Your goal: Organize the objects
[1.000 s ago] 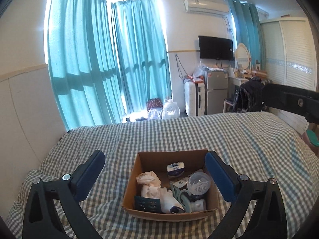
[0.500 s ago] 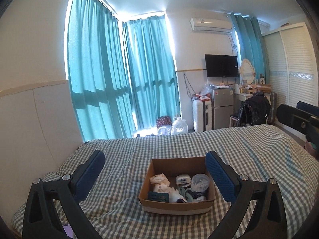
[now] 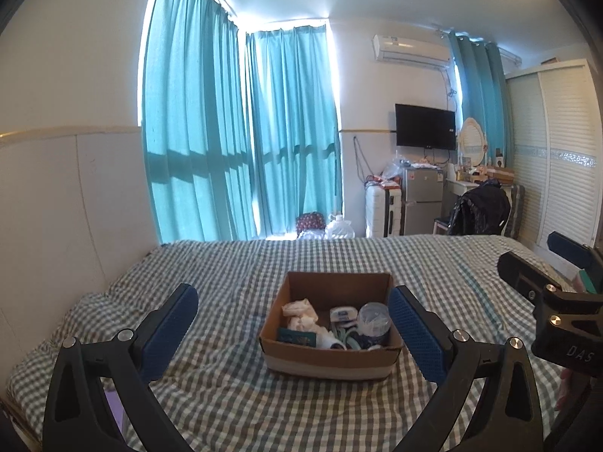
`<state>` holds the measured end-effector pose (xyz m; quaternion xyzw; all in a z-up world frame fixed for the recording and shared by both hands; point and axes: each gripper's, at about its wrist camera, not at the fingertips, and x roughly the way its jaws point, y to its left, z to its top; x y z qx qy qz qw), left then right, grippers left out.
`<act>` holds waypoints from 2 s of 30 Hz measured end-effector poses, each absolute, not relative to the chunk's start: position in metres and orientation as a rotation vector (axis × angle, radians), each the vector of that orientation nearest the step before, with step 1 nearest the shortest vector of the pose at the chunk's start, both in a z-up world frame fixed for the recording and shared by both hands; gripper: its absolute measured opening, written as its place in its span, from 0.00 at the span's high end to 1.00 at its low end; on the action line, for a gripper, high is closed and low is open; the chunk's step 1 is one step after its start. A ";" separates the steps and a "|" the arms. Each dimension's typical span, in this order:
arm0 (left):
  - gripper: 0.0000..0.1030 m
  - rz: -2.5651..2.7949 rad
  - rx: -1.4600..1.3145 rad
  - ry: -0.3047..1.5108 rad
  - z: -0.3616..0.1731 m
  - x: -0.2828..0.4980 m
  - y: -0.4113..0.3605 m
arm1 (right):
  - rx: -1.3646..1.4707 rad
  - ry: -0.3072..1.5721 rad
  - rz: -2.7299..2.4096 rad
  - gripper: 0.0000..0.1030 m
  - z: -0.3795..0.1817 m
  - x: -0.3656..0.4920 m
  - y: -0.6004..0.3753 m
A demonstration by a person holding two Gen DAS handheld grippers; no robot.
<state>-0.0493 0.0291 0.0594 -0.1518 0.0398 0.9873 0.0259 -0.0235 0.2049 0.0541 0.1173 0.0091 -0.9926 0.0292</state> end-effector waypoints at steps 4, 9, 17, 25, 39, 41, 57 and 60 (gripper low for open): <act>0.00 3.048 -0.515 0.112 0.041 -0.051 0.028 | 0.404 0.059 -3.082 0.00 0.036 -0.027 0.202; 0.00 3.044 -0.555 0.094 0.031 -0.050 0.027 | 0.457 0.030 -3.077 0.00 0.025 -0.034 0.202; 0.00 3.060 -0.548 0.037 0.032 -0.046 0.019 | 0.508 0.017 -3.070 0.00 0.019 -0.037 0.202; 0.00 3.059 -0.568 0.069 0.027 -0.044 0.021 | 0.528 -0.005 -3.060 0.00 0.018 -0.038 0.200; 0.00 3.050 -0.579 0.071 0.024 -0.043 0.023 | 0.556 -0.001 -3.039 0.00 0.016 -0.042 0.194; 0.00 3.049 -0.579 0.066 0.024 -0.043 0.023 | 0.558 -0.001 -3.036 0.00 0.015 -0.042 0.193; 0.00 3.063 -0.594 0.079 0.023 -0.045 0.016 | 0.563 0.002 -3.042 0.00 0.015 -0.042 0.192; 0.00 3.062 -0.598 0.079 0.023 -0.045 0.016 | 0.575 0.004 -3.041 0.00 0.012 -0.044 0.192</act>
